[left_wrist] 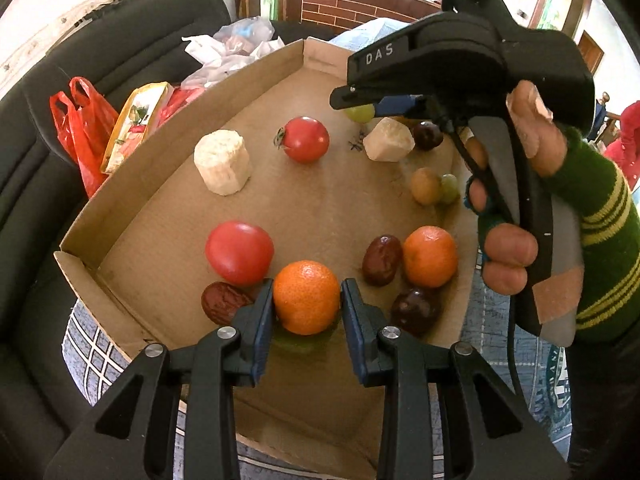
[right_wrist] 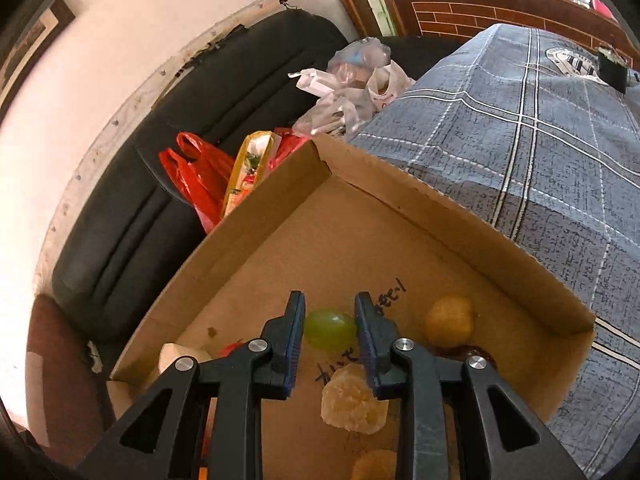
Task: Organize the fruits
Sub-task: 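Open right tool to drop the grape in the tray while left tool drops the tangerine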
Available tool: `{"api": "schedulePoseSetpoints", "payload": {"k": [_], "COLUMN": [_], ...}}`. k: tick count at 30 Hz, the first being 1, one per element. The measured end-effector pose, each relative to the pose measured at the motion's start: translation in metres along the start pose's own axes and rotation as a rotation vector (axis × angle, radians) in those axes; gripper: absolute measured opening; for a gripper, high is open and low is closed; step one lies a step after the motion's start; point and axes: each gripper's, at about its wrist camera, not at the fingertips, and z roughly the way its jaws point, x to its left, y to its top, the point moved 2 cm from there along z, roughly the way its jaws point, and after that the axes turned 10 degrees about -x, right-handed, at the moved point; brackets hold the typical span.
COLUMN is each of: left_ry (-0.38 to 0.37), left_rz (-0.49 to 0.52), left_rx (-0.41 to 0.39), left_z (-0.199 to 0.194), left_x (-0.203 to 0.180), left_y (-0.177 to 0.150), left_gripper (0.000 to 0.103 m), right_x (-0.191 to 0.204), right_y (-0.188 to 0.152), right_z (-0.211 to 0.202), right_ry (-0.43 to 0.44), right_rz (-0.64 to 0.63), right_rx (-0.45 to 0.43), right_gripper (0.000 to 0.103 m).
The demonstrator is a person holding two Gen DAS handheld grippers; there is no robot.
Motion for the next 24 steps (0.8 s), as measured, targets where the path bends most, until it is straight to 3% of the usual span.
{"api": "schedulePoseSetpoints", "payload": {"k": [3,5,10,15,18,20,24], "left_ry": [0.015,0.030,0.048,0.105,0.129,0.146,0.154], "left_rz": [0.011,0.016,0.013,0.036,0.047,0.054,0.071], "left_rx": [0.008,0.013,-0.037,-0.107,-0.131,-0.140,-0.138], "left_z": [0.001,-0.001,-0.020,-0.048,-0.063,-0.070,-0.081], "left_x": [-0.002,-0.003,-0.004,-0.006,-0.006,-0.005,-0.008], "left_y": [0.000,0.000,0.001,-0.003,-0.009,-0.013,-0.021], "left_gripper": [0.036,0.044,0.046,0.051,0.062,0.068,0.068], "right_x": [-0.003,-0.006,-0.005,0.001,0.008,0.013,0.021], "right_y": [-0.001,-0.001,-0.002,-0.010,-0.020,-0.029,-0.046], "right_z": [-0.001,-0.005,-0.028,-0.062,-0.084,-0.098,-0.120], "right_ry": [0.002,0.001,0.028,0.123,0.147,0.156,0.179], "right_rz": [0.006,0.016,0.015,-0.009,-0.064,-0.105,-0.172], "right_rx": [-0.003,-0.007,-0.027,-0.055,-0.070,-0.080,-0.073], "right_gripper": [0.043,0.044,0.049,0.055,0.066,0.068,0.073]}}
